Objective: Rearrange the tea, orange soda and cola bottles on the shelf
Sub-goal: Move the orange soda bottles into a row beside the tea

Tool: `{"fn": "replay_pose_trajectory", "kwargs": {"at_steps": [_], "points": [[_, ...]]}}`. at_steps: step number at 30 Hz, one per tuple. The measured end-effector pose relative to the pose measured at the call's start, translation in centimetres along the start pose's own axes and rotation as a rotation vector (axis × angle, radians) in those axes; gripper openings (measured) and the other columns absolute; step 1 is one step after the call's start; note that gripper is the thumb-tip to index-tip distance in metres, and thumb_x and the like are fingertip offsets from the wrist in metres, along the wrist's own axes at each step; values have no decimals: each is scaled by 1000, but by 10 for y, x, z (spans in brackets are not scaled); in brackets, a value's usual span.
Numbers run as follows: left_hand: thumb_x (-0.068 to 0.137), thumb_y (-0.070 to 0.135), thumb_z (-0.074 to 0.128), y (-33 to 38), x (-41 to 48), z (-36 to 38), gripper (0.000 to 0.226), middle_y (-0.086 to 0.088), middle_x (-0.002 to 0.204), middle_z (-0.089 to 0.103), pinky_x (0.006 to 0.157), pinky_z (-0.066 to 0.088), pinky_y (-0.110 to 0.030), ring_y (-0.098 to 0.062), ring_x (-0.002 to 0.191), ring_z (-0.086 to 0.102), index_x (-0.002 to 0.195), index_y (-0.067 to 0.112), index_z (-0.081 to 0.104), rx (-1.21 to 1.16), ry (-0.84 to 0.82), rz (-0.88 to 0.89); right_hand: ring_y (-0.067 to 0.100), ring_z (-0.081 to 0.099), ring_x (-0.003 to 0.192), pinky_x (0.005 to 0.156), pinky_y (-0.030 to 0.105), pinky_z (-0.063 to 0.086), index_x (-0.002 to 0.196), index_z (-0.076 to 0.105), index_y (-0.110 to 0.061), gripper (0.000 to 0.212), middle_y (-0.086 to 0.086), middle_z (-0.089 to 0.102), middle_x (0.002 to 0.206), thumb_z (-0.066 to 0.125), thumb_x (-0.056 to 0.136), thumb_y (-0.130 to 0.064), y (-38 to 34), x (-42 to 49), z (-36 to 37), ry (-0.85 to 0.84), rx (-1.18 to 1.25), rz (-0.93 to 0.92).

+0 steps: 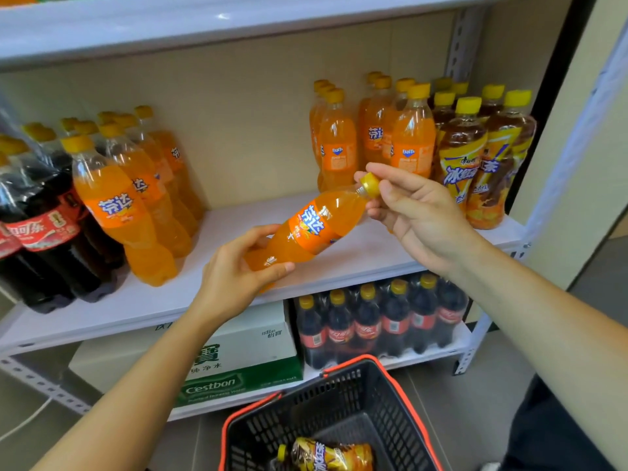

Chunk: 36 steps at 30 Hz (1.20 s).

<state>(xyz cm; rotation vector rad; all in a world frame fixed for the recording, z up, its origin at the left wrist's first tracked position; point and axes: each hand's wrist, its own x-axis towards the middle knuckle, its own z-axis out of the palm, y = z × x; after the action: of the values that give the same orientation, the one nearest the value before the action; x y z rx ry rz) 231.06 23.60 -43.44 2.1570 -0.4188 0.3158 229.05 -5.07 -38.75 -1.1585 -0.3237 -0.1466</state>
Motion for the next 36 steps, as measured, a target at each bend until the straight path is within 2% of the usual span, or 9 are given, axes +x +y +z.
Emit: {"fn": "replay_pose_trajectory", "kwargs": {"at_steps": [3, 5, 8, 11, 17, 23, 27, 32, 36], "points": [[63, 63, 80, 6, -1, 2, 51, 21, 89, 68, 83, 56, -40, -9, 86, 65, 111, 61, 64, -145, -87, -32, 11, 68, 93, 84, 24, 57, 132, 62, -13, 46, 5, 72, 126, 64, 86, -13, 0, 4, 0, -14, 57, 6], [66, 55, 82, 12, -5, 5, 50, 12, 91, 73, 77, 54, -31, -7, 82, 68, 115, 49, 69, -288, -181, -60, 17, 69, 107, 91, 31, 58, 137, 59, -14, 49, 6, 71, 127, 64, 88, -16, 1, 5, 1, -22, 24, 16], [72, 48, 80, 21, -14, 9, 48, -5, 105, 77, 73, 56, -26, -17, 90, 74, 118, 37, 72, -460, -306, -148, 23, 66, 121, 93, 36, 57, 143, 53, -10, 52, 9, 68, 132, 61, 92, -22, 5, 3, 7, -71, -55, 65], [81, 43, 76, 24, -20, 12, 44, -5, 116, 76, 80, 58, -28, -22, 102, 74, 124, 34, 70, -499, -368, -190, 26, 64, 124, 96, 45, 56, 145, 53, -18, 54, 10, 64, 138, 59, 93, -32, 7, -2, 11, -143, -67, 181], [83, 40, 74, 29, -28, 20, 50, 0, 115, 77, 86, 57, -35, -22, 104, 74, 131, 30, 63, -494, -339, -216, 28, 67, 118, 89, 47, 60, 135, 60, -19, 48, 12, 66, 134, 62, 90, -35, 1, -3, 20, -65, -110, 156], [56, 49, 90, 32, -31, 30, 63, 13, 104, 75, 77, 57, -21, -9, 94, 71, 111, 31, 65, -351, -133, -123, 25, 68, 116, 87, 45, 61, 135, 61, -18, 51, 6, 69, 129, 64, 90, -41, -1, -3, 27, 72, -175, 127], [61, 39, 89, 33, -31, 31, 58, 0, 110, 76, 83, 56, -30, -19, 101, 72, 112, 22, 69, -530, -158, -179, 24, 67, 118, 90, 43, 59, 136, 59, -19, 57, 4, 69, 130, 63, 85, -45, 0, -2, 24, 0, -174, 140], [81, 21, 76, 37, -30, 27, 36, -11, 115, 74, 83, 59, -37, -28, 103, 71, 116, 18, 71, -789, -318, -236, 33, 63, 125, 94, 48, 57, 149, 44, -22, 62, 14, 61, 140, 67, 91, -15, -1, -2, 15, -267, -90, 172], [78, 27, 76, 41, -28, 28, 51, -17, 122, 71, 93, 56, -49, -38, 114, 68, 126, 13, 65, -735, -337, -262, 31, 65, 122, 90, 48, 58, 147, 46, -22, 71, 11, 66, 132, 75, 83, -15, 5, -5, 20, -189, -84, 107]]}}
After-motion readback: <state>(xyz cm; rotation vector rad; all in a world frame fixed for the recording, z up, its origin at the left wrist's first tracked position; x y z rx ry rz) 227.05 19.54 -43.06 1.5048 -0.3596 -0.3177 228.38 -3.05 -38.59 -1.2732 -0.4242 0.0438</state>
